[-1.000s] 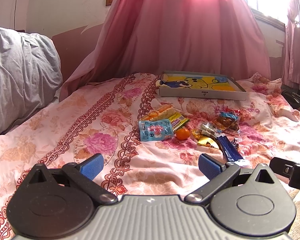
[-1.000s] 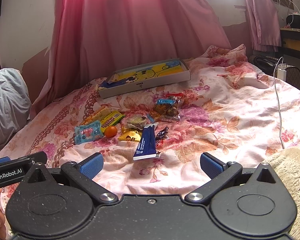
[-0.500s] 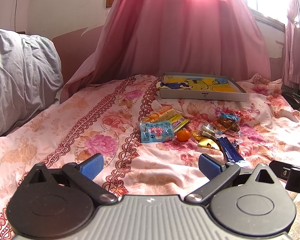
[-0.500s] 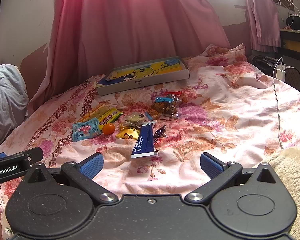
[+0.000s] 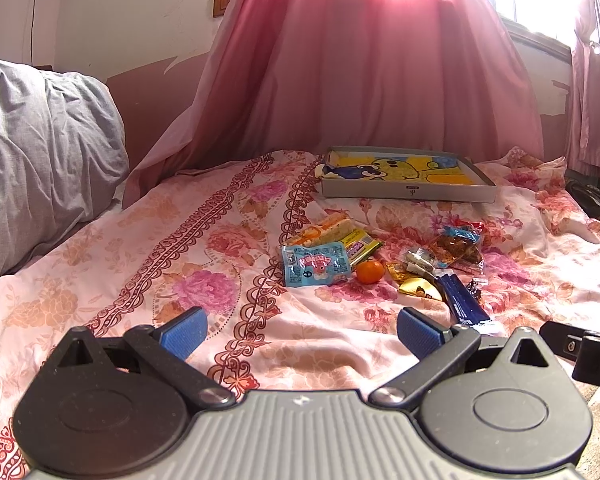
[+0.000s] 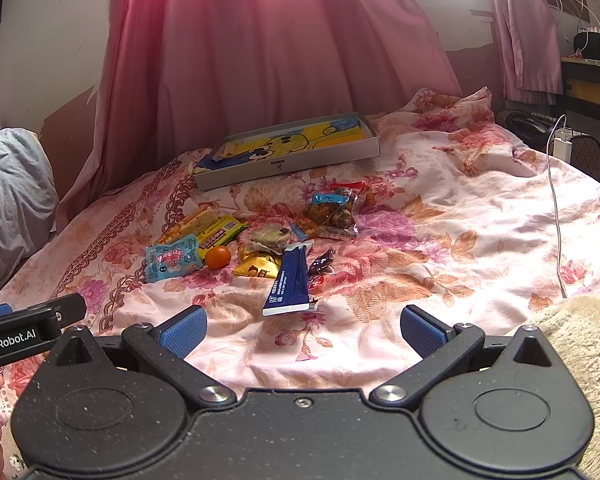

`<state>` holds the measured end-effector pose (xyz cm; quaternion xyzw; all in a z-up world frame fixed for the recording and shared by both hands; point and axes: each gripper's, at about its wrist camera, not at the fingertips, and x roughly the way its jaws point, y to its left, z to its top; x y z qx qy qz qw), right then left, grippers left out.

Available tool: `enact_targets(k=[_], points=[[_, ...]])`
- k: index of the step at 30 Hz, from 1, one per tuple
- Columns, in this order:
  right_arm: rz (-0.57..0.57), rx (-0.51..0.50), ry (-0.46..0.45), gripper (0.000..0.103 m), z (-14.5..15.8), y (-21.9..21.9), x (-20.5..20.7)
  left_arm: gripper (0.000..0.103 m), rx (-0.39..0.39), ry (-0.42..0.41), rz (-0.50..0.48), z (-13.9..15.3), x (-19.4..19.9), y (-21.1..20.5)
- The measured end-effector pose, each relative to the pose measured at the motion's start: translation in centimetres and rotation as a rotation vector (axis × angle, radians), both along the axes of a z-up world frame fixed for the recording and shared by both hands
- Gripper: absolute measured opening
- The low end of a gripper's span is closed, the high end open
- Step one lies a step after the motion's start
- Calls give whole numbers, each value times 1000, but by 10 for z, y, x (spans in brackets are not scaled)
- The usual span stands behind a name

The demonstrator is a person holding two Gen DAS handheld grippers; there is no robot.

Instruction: Organize snacks

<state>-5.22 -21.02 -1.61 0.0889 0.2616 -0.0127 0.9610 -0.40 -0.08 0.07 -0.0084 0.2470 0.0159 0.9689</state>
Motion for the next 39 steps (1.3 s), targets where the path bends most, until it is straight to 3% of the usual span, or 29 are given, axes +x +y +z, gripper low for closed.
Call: enact_targets(k=[39], points=[[7,13,30,102,-3,-1,4,103,-5,24,-14,-5,1,3]])
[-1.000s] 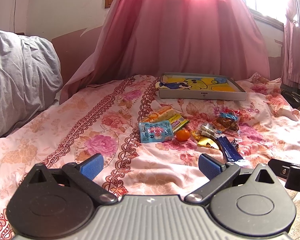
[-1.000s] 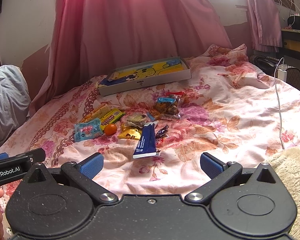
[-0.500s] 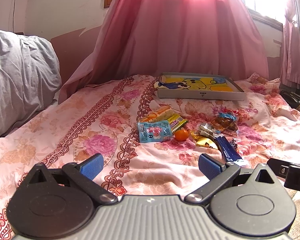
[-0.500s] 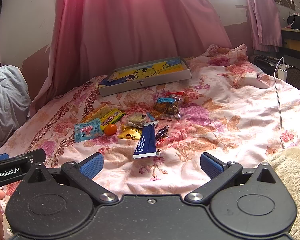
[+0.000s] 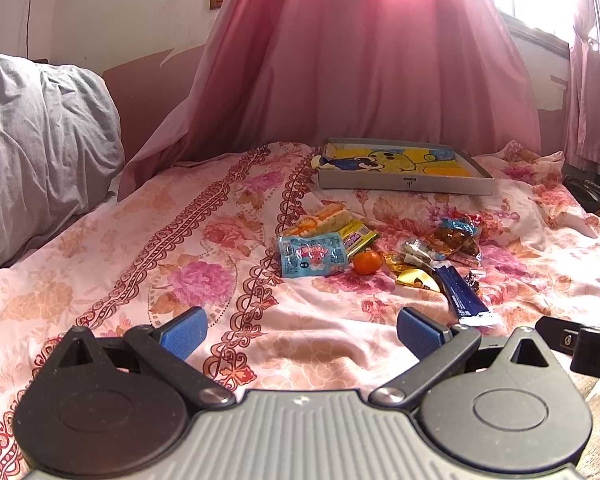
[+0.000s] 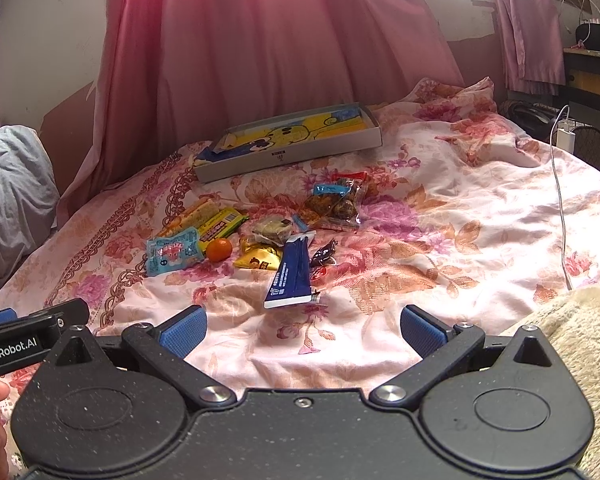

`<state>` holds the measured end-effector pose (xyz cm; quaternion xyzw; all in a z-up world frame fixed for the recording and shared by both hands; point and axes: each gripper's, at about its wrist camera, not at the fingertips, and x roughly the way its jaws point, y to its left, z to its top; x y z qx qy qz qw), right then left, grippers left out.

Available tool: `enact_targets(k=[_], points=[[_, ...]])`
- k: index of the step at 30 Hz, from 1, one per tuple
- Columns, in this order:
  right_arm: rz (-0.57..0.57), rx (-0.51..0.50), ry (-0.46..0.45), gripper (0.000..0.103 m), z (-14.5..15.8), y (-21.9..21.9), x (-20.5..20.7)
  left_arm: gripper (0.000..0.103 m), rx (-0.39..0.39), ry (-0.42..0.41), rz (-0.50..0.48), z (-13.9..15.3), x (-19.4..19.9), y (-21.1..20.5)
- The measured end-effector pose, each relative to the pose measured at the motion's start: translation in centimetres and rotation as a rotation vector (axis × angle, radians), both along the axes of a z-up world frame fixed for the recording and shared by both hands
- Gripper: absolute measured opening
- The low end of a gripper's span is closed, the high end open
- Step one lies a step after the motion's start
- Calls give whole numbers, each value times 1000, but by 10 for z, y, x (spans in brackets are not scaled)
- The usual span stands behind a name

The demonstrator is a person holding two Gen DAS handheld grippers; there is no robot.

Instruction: Organize snacks

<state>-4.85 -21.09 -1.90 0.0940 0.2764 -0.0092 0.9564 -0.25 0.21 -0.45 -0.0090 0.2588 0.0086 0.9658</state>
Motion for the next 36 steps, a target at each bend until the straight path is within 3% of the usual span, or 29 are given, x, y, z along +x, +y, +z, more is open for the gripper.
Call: enact_targets(k=[8,14,21,31,36], points=[[12,7,30,102,-4,1,6,103,15,39,4,-10,6,0],[60,9,66,102,-6,5,16,103,-31,145,-15,-21,31,4],[121,73,71,102,-10,3,41,103,-8,149,-68,-24,68,4],[192,160,119,102,-19,-15,105,103,-21,202,-151,-31,137,7],[226,193,246,102,-32,-23,153,103,-35,228,-224,-35,170,-1]])
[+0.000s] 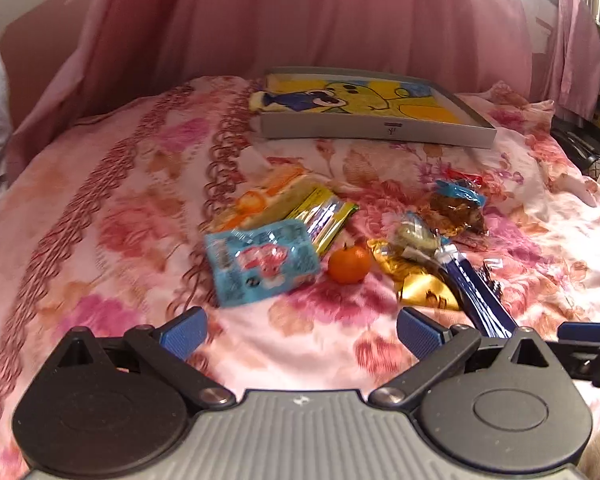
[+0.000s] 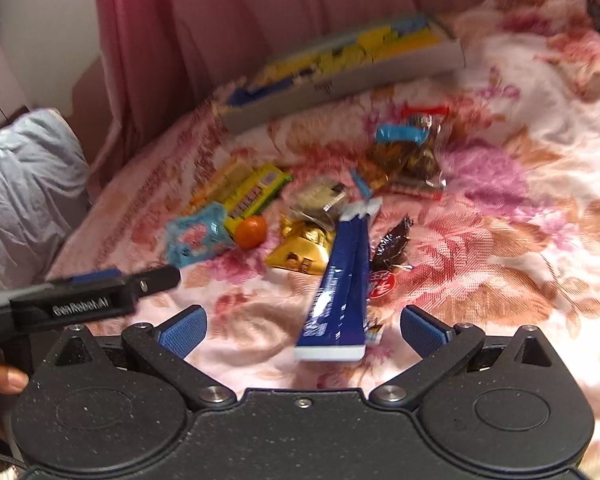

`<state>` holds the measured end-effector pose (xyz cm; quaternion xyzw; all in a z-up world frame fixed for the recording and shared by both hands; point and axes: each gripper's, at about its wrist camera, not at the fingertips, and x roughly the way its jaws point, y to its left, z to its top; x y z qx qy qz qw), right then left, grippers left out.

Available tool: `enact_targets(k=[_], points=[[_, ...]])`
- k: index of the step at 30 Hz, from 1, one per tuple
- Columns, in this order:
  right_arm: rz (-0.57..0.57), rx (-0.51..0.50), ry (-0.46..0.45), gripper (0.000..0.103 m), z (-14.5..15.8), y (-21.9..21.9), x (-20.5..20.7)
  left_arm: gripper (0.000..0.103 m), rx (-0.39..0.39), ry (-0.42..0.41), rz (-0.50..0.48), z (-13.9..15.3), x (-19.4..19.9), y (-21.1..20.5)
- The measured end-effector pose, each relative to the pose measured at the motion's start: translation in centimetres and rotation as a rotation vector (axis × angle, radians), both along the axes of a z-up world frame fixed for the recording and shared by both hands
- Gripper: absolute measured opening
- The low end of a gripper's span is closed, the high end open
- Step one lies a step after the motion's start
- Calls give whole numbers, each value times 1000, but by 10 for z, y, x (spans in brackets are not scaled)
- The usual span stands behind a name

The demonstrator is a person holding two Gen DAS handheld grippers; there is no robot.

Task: Organize snacks
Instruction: 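Lower the right gripper onto the blue tube while the left gripper approaches the tangerine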

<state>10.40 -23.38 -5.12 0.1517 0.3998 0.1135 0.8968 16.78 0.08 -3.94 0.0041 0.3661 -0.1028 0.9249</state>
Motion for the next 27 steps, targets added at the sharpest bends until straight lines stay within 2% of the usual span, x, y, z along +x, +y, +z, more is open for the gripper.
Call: enact_targets(k=[4,8,11,14,16,18,24,27], points=[[-7,-71,50,102,-12,8,21,103,-18,17,-4,-7,27,-7],[4,-153,39,102,-17,19,28,103,-29,26,-23,-16,44,-17],[6,-265,21,102,-14,31,27,102,-15,38,-26,-22,51,-26],[26,-313,-1,98,-14,38,25,102,-23,37,-28,-27,55,-32],[31,-344,0,86,-16,42,27,100,-26,36,-33,-29,58,-35],[28,-359,1,80,-18,44,30,94,-39,39,-36,-30,61,-37],[1,-357,-3,52,-17,42,32,80,-94,59,-52,-34,65,-41],[-3,-347,2,44,-18,40,34,69,-102,69,-40,-38,69,-44]])
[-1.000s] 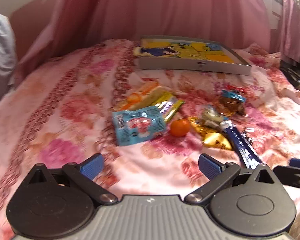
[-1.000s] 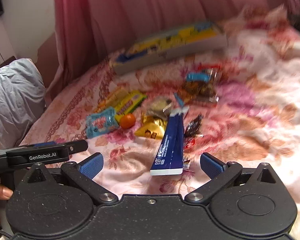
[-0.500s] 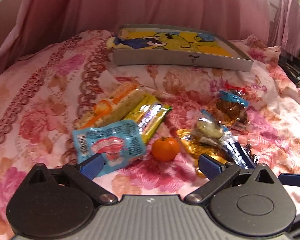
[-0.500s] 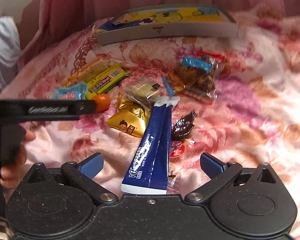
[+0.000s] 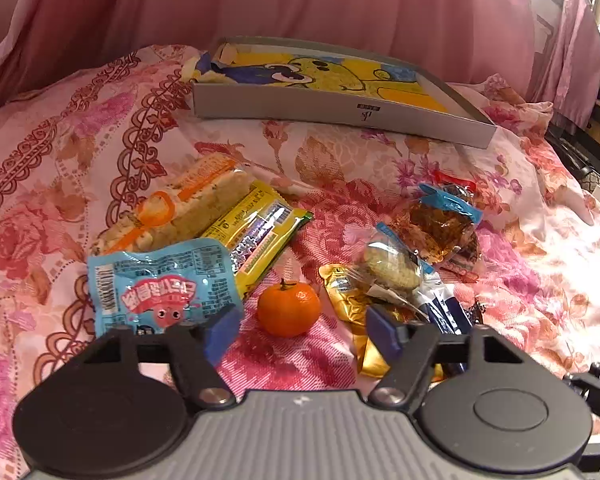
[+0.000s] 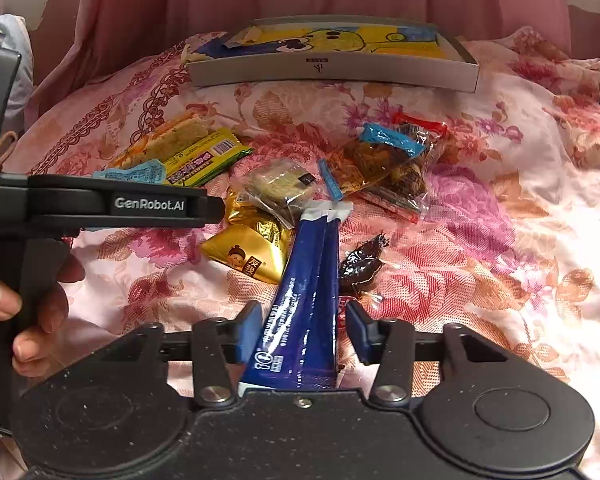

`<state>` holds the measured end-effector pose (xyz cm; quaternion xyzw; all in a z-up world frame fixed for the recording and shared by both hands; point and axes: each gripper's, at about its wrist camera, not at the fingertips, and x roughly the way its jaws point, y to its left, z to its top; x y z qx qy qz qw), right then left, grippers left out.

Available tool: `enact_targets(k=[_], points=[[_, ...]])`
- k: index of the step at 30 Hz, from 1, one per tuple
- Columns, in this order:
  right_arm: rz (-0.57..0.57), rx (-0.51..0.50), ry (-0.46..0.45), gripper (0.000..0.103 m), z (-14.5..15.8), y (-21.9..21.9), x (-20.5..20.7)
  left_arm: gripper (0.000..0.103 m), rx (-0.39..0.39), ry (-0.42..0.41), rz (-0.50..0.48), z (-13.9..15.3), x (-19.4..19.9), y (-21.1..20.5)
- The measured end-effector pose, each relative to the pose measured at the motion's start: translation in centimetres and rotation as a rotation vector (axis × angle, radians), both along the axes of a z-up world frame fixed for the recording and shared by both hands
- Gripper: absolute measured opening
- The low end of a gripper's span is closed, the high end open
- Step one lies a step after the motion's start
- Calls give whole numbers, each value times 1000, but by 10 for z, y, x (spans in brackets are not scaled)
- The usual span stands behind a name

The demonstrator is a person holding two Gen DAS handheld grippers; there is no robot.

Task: Organize snacks
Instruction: 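Lower the right gripper onto the blue tube while the left gripper approaches the tangerine, then close the right gripper on the blue tube while the left gripper grasps the tangerine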

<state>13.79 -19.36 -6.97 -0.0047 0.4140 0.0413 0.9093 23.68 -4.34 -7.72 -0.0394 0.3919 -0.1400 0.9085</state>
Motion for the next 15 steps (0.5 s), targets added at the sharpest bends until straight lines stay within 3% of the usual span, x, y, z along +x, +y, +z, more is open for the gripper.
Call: enact_targets(k=[2,5,9,15], points=[[-2,1,-7,43,0,0,0,55,8,15,32,-4,3,-3],[-4,5,-13,42,0,-1,2,43,7,34,81,-11,5,-3],[-7,14,-9,42,-2,-3,7,41,-32,35,121,-14,9,1],[-18,29,-14,42,-4,-6,14,41,-30,31,136,-15,13,-1]])
